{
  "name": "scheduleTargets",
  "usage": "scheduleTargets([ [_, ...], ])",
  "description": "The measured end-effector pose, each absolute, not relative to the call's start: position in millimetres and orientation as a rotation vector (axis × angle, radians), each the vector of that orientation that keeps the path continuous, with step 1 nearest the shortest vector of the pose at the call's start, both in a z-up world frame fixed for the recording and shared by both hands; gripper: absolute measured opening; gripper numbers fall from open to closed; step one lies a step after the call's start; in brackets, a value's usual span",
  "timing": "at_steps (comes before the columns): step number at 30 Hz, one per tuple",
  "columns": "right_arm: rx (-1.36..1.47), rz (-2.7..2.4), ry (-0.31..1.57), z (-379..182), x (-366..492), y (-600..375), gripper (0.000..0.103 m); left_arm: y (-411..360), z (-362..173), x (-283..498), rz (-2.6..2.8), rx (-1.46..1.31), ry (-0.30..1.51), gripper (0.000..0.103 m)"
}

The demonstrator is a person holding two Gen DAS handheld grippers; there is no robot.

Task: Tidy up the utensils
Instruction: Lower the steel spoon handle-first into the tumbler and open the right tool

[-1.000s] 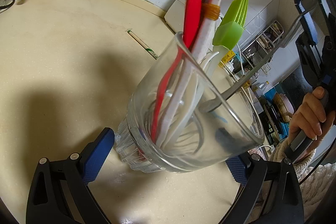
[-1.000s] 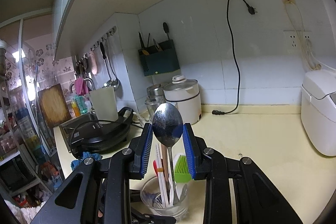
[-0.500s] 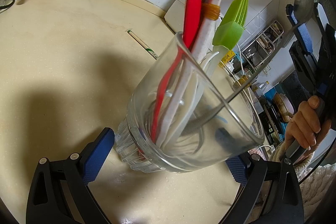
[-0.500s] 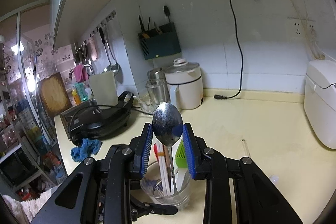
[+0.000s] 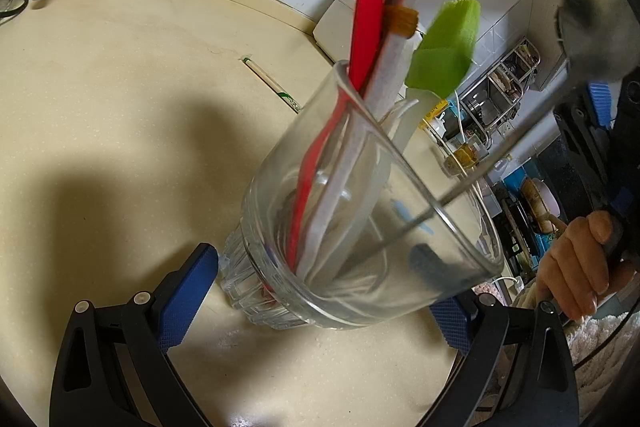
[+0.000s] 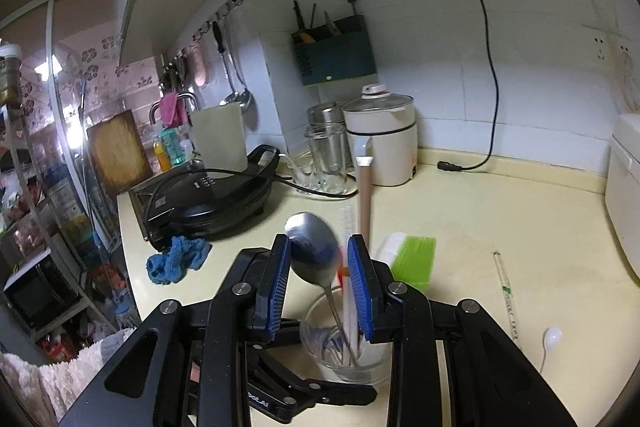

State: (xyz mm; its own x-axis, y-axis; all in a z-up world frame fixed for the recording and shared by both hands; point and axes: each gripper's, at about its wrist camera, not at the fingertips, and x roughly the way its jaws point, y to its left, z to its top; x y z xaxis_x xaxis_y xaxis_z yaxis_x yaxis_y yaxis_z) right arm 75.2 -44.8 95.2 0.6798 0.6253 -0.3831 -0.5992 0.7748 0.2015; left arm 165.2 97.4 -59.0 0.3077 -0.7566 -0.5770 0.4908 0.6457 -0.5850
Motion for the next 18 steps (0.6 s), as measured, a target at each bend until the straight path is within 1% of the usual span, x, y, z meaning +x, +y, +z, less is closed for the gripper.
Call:
scheduleTargets([
  [6, 0.045, 0.672, 0.426, 98.5, 69.2, -42.7, 0.030, 97.2, -58.9, 165.4, -0.844, -0.326, 0.942, 0.099],
  [18, 0.102, 0.581, 0.389, 114.3, 73.9, -80.7, 0.030, 97.1, -58.9, 165.4, -0.844, -0.326, 0.942, 0.099],
])
